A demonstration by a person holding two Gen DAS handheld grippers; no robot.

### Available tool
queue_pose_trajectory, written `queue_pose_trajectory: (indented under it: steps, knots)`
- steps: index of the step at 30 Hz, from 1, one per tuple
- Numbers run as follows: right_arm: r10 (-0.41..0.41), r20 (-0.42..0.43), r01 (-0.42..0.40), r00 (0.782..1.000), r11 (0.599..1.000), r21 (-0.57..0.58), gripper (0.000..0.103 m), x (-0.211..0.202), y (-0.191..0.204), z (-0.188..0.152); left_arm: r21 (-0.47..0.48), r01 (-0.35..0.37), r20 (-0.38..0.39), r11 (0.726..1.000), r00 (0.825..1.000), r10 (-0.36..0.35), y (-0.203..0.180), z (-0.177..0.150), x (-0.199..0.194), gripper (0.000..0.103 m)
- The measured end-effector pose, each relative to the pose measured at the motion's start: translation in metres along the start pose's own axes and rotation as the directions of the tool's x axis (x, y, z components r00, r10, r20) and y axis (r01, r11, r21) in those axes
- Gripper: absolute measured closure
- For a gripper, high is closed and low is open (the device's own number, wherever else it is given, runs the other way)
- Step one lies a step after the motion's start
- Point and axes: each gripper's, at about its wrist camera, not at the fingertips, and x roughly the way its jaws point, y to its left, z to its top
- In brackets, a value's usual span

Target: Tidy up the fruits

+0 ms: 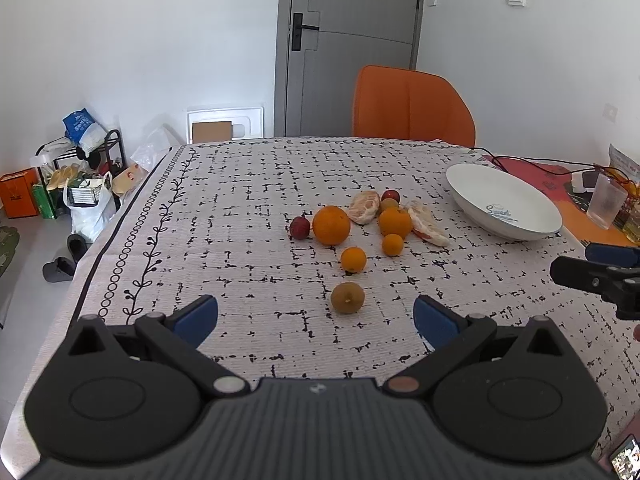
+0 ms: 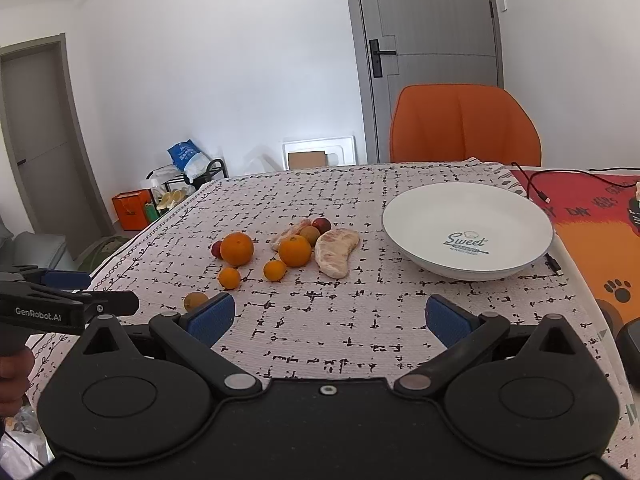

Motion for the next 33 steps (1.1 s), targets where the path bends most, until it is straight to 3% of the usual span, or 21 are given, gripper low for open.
queue_pose_trajectory:
  steps: [22, 33]
  knots:
    - [-0.004, -0.011, 0.004, 1.0, 1.0, 0.003, 0.0, 0.002, 0.0, -0.002, -0.025, 0.021, 0.021, 0.999, 1.0, -0.021, -0.001, 0.002, 0.002, 0.0]
    - [-0.013, 0.001, 0.013, 1.0, 1.0, 0.001, 0.0, 0.011, -0.01, 0.001, -0.026, 0.029, 0.025, 0.999, 0.999, -0.028, -0.004, 0.003, 0.021, 0.001]
